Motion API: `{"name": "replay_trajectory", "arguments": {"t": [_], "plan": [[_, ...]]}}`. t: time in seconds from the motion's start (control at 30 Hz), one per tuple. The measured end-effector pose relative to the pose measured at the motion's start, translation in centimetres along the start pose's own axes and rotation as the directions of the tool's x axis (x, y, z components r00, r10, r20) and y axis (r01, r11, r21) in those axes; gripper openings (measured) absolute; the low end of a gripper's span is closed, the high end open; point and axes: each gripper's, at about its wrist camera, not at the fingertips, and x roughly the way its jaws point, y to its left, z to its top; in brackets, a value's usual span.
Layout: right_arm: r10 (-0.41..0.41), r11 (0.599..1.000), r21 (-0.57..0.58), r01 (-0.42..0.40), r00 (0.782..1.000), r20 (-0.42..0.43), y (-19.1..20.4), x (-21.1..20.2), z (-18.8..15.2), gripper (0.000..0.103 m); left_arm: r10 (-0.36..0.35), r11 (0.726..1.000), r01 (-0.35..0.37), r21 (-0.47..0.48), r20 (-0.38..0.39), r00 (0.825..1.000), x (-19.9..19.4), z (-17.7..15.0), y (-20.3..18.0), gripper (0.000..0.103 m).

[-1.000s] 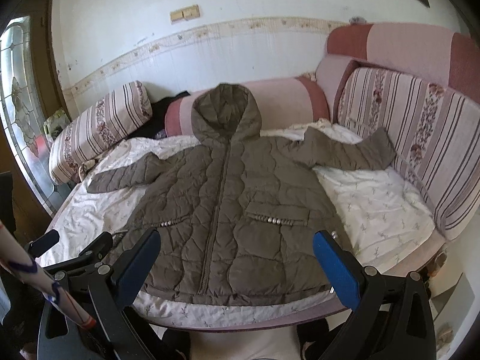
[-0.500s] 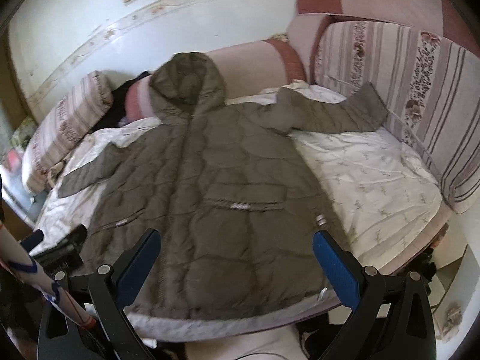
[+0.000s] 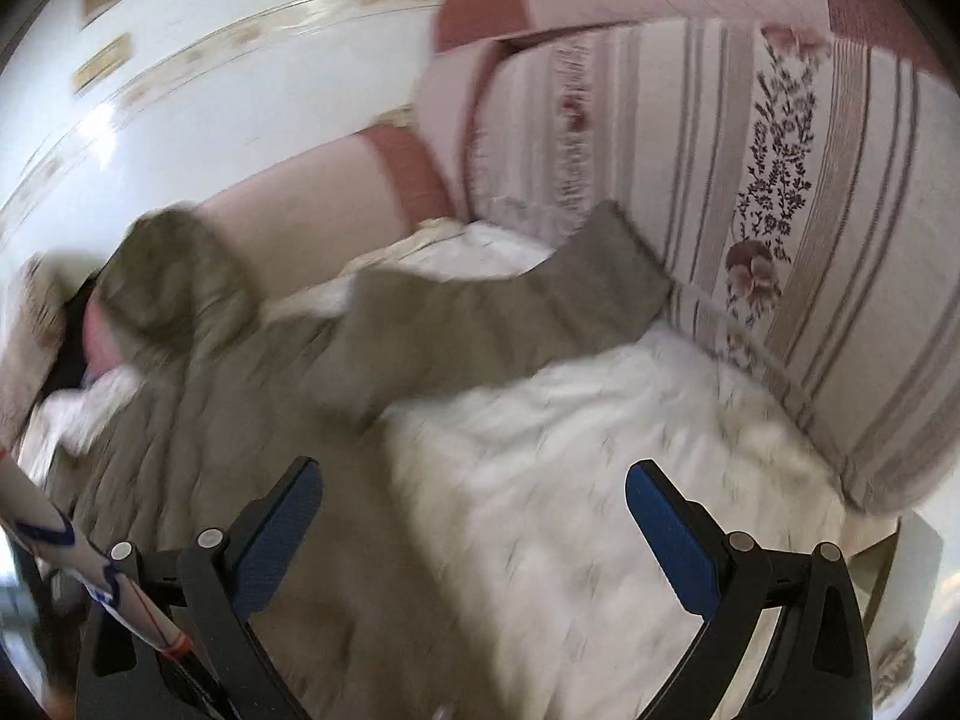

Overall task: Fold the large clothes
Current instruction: 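Close the right tool on the jacket sleeve cuff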

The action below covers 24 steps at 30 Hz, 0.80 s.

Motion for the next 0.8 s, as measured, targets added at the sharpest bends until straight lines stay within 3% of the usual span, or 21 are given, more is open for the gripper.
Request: {"name": "replay_trajectory", "arguments": {"t": [0.13, 0.27, 0.53, 0.63, 0.67, 0.7, 0.73, 0.8], "plan": [[-0.036, 0.99, 0.137, 0.034, 0.999, 0.011, -4.7, 5.5, 4.4, 0.099, -0.035, 0.998, 0.033, -0.054, -0.034, 0.999, 1.6, 0.9, 1.2, 0.103], [-0.105, 0.967, 0.232, 0.104, 0.994, -0.006, -9.6, 10.9, 7.2, 0.08, -0.033, 0.998, 0.032, -0.054, -0.029, 0.999, 2.0, 1.1, 1.5, 0.103], [-0.204, 0.951, 0.226, 0.21, 0.978, -0.049, -12.5, 16.0, 8.9, 0.078, -0.051, 0.998, 0.051, -0.025, -0.007, 0.999, 1.6, 0.1, 0.5, 0.103], [-0.182, 0.957, 0.218, 0.193, 0.981, -0.07, -12.8, 17.9, 9.5, 0.075, -0.045, 0.999, 0.045, -0.017, 0.005, 0.999, 1.6, 0.2, 0.2, 0.103], [-0.191, 0.957, 0.206, 0.203, 0.979, -0.077, -12.7, 18.4, 9.6, 0.069, -0.045, 0.999, 0.045, -0.014, 0.004, 0.999, 1.7, 0.2, 0.2, 0.103], [-0.195, 0.959, 0.195, 0.205, 0.978, -0.073, -12.5, 18.8, 9.5, 0.056, -0.045, 0.999, 0.045, -0.012, 0.002, 0.999, 1.7, 0.2, 0.2, 0.103], [-0.182, 0.963, 0.186, 0.193, 0.98, -0.076, -12.3, 19.2, 9.3, 0.019, -0.047, 0.999, 0.047, -0.011, 0.001, 0.999, 1.8, 0.2, 0.2, 0.103], [-0.184, 0.963, 0.189, 0.194, 0.98, -0.07, -12.3, 19.1, 9.3, 0.017, -0.047, 0.999, 0.047, -0.005, 0.001, 0.999, 1.8, 0.2, 0.2, 0.103]]}}
